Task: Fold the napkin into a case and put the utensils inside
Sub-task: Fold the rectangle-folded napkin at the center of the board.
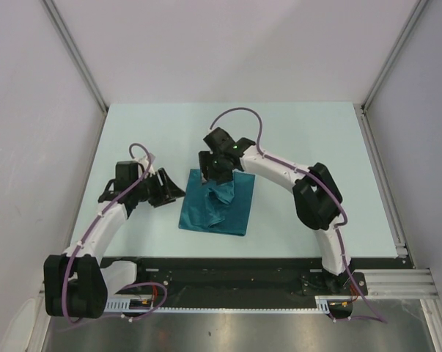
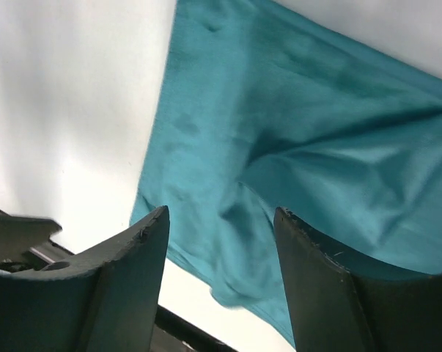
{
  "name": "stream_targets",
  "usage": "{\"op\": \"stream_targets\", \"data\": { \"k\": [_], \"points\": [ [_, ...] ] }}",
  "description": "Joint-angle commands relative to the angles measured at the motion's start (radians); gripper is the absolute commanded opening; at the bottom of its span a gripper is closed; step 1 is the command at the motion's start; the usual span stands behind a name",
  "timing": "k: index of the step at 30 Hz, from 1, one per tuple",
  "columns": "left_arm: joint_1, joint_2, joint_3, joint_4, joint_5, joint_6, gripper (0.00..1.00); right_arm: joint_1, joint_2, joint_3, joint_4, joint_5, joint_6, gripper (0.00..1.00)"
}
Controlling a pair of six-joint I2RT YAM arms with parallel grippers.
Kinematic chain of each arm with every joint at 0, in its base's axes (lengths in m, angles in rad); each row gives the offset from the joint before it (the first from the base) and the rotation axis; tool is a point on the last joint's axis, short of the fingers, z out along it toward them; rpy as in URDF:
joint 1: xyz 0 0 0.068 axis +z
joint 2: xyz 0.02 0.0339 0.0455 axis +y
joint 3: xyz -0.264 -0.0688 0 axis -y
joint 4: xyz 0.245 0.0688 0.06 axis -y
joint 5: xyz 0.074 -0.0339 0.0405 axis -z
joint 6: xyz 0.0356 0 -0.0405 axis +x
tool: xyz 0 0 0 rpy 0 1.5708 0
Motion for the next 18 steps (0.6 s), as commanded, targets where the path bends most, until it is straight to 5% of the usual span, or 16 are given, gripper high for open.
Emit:
{"op": "stream_targets", "data": {
  "k": [1, 9, 18],
  "points": [
    [-0.01, -0.024, -0.024, 0.063, 0.043, -0.019, 0.62, -0.031, -0.165, -0.061, -0.014, 0.01, -0.052, 0.65],
    [-0.233, 0.065, 0.045, 0.053, -0.044, -0.001, 0.69, -0.131, -0.405, -0.512, 0.202, -0.054, 0.006, 0.65],
    [-0.513, 0.183, 0.143, -0.007, -0.354, 0.024, 0.7, -0.189, -0.413, -0.661, 0.36, -0.152, 0.028, 0.58]
  ]
}}
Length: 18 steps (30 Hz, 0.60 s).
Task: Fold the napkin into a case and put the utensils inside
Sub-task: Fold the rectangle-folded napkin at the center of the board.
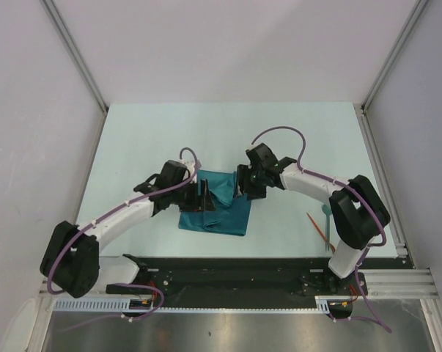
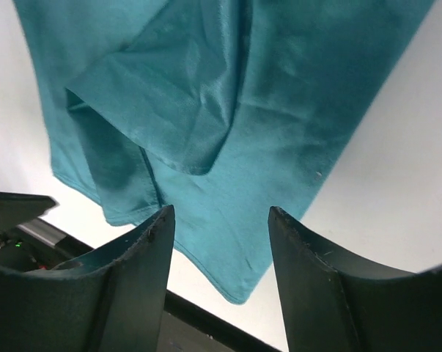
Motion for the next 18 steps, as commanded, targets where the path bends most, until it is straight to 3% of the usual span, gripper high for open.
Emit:
{"op": "stream_targets", "data": {
  "k": [1, 5, 8, 11, 18],
  "points": [
    [-0.077, 0.05, 0.064, -0.025, -0.173, 0.03, 0.7, -0.025, 0.0, -0.018, 0.158, -0.078, 0.024, 0.57],
    [-0.18, 0.086, 0.084, -0.049, -0.282, 0.046, 0.69, -0.039, 0.018, -0.032, 0.204, -0.113, 0.037, 0.57],
    [-0.249, 0.087, 0.091, -0.065, -0.38, 0.062, 0.62, -0.045, 0.037, -0.036, 0.216, -0.125, 0.041, 0.57],
    [-0.312, 0.086, 0.093, -0.068, -0.489, 0.083, 0.68, -0.053, 0.052, -0.048, 0.242, -0.154, 0.054, 0.57],
    [-0.327, 0.187, 0.096, -0.075, -0.5, 0.067, 0.73, -0.062, 0.089, -0.07, 0.308, -0.202, 0.075, 0.59]
  ]
}}
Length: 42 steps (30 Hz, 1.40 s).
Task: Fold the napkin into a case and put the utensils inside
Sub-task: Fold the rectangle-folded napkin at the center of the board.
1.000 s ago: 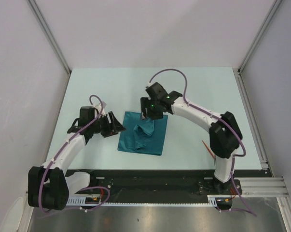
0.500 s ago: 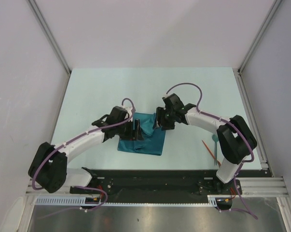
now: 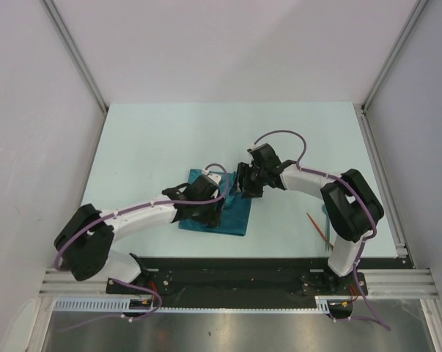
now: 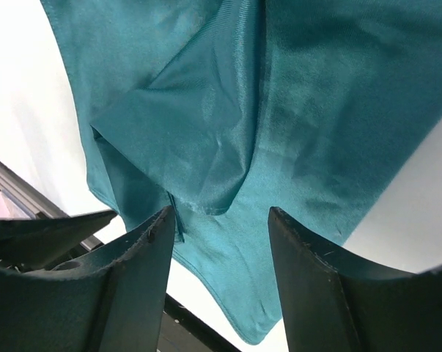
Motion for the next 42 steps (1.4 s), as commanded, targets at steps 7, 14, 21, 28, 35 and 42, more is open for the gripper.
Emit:
{"op": "stream_targets", "data": {
  "k": [7, 14, 21, 28, 35, 42],
  "points": [
    [-0.002, 0.075, 0.009, 0.024, -0.078, -0.04, 0.66, 0.003, 0.073, -0.003, 0.094, -0.069, 0.026, 0.59],
    [0.001, 0.062, -0.023, 0.059, -0.092, -0.078, 0.54, 0.013, 0.114, 0.014, 0.125, -0.082, 0.035, 0.59],
    [0.015, 0.014, -0.1, 0.088, -0.109, -0.127, 0.41, 0.014, 0.162, 0.086, 0.146, -0.117, 0.062, 0.48],
    [0.044, -0.169, -0.241, 0.174, -0.089, -0.227, 0.4, 0.022, 0.226, 0.217, 0.163, -0.161, 0.091, 0.47],
    [0.115, -0.318, -0.338, 0.194, -0.057, -0.296, 0.61, 0.022, 0.317, 0.379, 0.192, -0.214, 0.132, 0.47],
    [0.225, -0.437, -0.349, 0.156, 0.051, -0.293, 0.83, 0.02, 0.452, 0.56, 0.26, -0.31, 0.201, 0.49]
  ]
}}
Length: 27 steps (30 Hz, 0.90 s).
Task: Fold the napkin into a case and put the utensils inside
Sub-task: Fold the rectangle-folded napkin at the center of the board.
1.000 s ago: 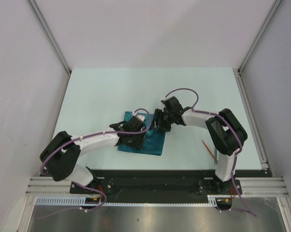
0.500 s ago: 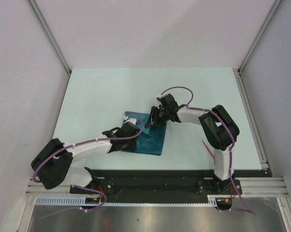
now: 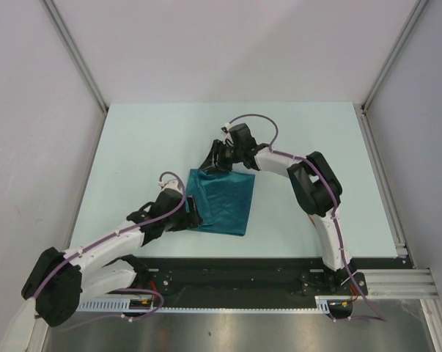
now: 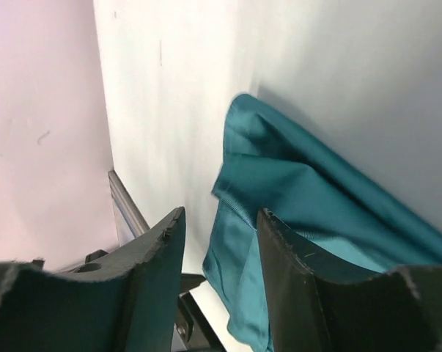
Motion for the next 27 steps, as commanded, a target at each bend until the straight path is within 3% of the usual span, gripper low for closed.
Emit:
{"op": "stream_targets", "data": {
  "k": [1, 5, 10, 14, 17, 27],
  "points": [
    [0.083, -0.081, 0.028, -0.002, 0.111, 0.009, 0.86, 0.0, 0.049, 0.107, 0.056, -0.075, 0.047, 0.5],
    [0.17, -0.01, 0.117, 0.018, 0.361, 0.066, 0.88, -0.033, -0.003, 0.118, 0.037, -0.09, 0.033, 0.55],
    [0.166, 0.173, 0.229, -0.016, 0.465, 0.156, 0.85, -0.056, -0.094, 0.116, -0.197, 0.009, -0.163, 0.69],
    [0.142, 0.241, 0.306, -0.075, 0.406, 0.18, 0.8, -0.098, -0.177, 0.035, -0.274, 0.072, -0.234, 0.74],
    [0.066, 0.294, 0.371, -0.141, 0.226, 0.154, 0.74, -0.105, -0.267, -0.075, -0.28, 0.098, -0.255, 0.73],
    [-0.095, 0.5, 0.487, -0.231, -0.071, 0.094, 0.73, -0.045, -0.473, -0.327, -0.234, 0.123, -0.24, 0.72]
  ]
}}
